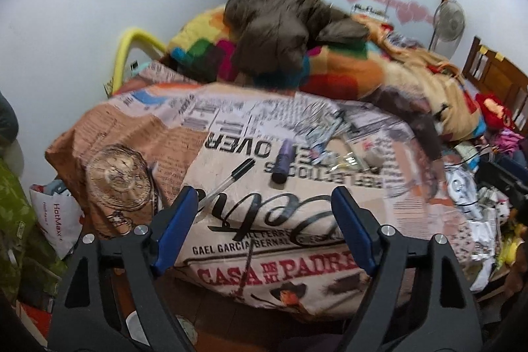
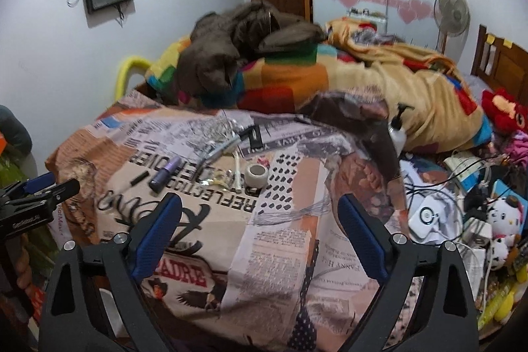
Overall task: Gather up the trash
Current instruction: 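Grasp the black marker with the left tool while the right tool grasps the clear tape roll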
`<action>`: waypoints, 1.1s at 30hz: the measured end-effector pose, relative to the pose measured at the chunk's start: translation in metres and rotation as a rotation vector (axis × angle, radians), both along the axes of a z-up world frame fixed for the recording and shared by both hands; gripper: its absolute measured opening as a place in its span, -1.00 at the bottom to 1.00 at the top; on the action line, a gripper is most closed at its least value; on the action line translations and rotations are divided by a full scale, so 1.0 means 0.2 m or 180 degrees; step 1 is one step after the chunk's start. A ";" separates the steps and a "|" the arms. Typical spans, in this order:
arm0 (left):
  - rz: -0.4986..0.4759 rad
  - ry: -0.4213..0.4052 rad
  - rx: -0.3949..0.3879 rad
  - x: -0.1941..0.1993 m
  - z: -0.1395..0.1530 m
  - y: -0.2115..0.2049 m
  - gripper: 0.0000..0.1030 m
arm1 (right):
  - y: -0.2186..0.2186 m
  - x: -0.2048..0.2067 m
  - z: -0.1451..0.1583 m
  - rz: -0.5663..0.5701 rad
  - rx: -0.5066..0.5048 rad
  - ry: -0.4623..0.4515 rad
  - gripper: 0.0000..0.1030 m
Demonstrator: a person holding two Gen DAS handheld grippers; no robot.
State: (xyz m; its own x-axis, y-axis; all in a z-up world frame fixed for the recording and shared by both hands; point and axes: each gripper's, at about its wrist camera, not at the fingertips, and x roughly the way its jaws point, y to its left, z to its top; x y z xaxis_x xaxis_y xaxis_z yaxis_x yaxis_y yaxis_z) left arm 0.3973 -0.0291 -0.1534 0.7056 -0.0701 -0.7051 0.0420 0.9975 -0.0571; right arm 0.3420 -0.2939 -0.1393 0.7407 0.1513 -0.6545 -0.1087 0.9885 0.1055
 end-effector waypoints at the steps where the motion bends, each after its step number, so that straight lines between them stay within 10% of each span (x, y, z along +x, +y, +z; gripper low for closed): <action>1: 0.0007 0.0064 0.0020 0.06 -0.05 0.01 0.54 | -0.01 0.05 -0.04 0.0013 0.0045 0.0065 0.80; 5: -0.0022 0.0350 0.0028 0.26 -0.22 0.05 0.12 | -0.04 0.24 -0.17 0.0079 0.0212 0.0364 0.61; 16: -0.0088 0.0808 -0.0010 0.62 -0.57 0.18 -0.24 | 0.04 0.60 -0.43 0.0253 0.0309 0.0719 0.24; 33: -0.0252 0.0858 0.0047 0.75 -0.64 0.14 -0.56 | 0.05 0.75 -0.55 0.0176 0.0405 0.0890 -0.34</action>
State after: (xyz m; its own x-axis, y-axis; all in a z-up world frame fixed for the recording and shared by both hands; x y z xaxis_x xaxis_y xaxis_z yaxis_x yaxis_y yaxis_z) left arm 0.5478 -0.0006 -0.2804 0.4852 -0.1058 -0.8679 0.1051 0.9925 -0.0623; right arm 0.4913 -0.2837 -0.2501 0.5231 0.2802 -0.8049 -0.1114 0.9588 0.2614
